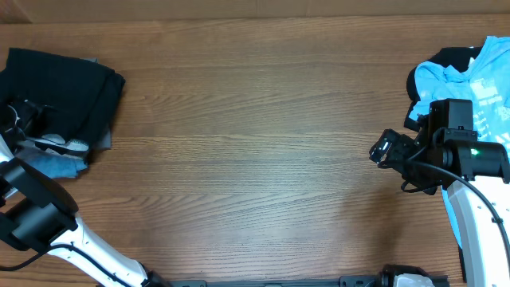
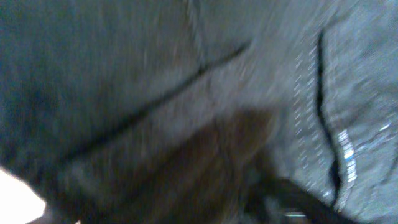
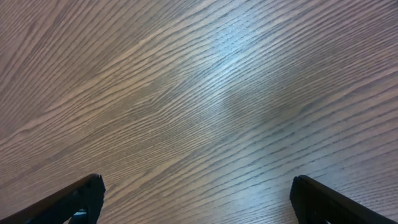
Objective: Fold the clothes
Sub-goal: 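Lower the black shorts onto the grey clothing stack with the left gripper, then press and smooth the shorts on the stack with the left gripper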
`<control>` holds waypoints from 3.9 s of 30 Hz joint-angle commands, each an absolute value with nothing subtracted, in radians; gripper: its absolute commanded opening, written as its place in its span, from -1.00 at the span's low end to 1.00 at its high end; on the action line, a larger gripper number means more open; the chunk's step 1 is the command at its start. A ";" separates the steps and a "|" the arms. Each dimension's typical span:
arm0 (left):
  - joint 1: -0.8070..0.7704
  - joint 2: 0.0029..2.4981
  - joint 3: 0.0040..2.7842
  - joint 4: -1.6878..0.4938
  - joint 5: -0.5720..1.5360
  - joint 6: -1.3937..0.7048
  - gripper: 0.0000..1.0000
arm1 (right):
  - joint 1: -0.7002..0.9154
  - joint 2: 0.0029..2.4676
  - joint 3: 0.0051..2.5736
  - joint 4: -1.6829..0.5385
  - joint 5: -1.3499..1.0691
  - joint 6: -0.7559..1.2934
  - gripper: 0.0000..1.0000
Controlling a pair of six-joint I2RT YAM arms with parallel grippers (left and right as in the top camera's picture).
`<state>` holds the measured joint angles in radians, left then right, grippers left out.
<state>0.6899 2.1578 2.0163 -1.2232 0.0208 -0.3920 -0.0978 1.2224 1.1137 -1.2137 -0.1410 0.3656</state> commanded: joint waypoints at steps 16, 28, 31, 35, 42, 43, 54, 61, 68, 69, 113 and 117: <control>0.703 2.146 2.670 -1.600 0.316 -0.153 -0.92 | -0.102 1.224 1.123 -1.209 -0.131 0.366 1.00; 0.778 2.350 2.612 -1.546 0.560 0.029 -0.92 | -0.102 1.224 1.123 -1.209 -0.131 0.366 1.00; 0.811 2.439 2.612 -1.571 0.632 0.066 -0.92 | -0.102 1.224 1.123 -1.209 -0.131 0.366 1.00; 0.859 2.560 2.612 -1.612 0.655 0.118 -0.92 | -0.102 1.224 1.123 -1.209 -0.131 0.366 1.00; 0.929 2.763 2.611 -1.644 0.651 0.120 -0.92 | -0.102 1.224 1.123 -1.209 -0.131 0.366 1.00; 0.929 2.782 2.611 -1.649 0.652 0.119 -0.92 | -0.101 1.224 1.123 -1.209 -0.131 0.366 1.00; 0.894 2.503 2.674 -1.645 0.774 0.042 -0.92 | -0.102 1.224 1.123 -1.209 -0.131 0.366 1.00; 0.757 2.458 2.661 -1.657 0.747 0.049 -0.88 | -0.102 1.224 1.123 -1.209 -0.131 0.366 1.00; 0.601 2.551 2.620 -1.653 0.589 0.083 -0.92 | -0.102 1.224 1.123 -1.209 -0.131 0.366 1.00; 0.593 2.568 2.620 -1.657 0.576 0.083 -0.92 | -0.102 1.224 1.123 -1.209 -0.131 0.366 1.00; 0.889 2.649 2.634 -1.585 0.180 -0.323 -0.92 | -0.102 1.224 1.123 -1.209 -0.131 0.366 1.00; 0.890 2.616 2.661 -1.615 0.305 -0.314 -0.92 | -0.102 1.224 1.123 -1.209 -0.131 0.366 1.00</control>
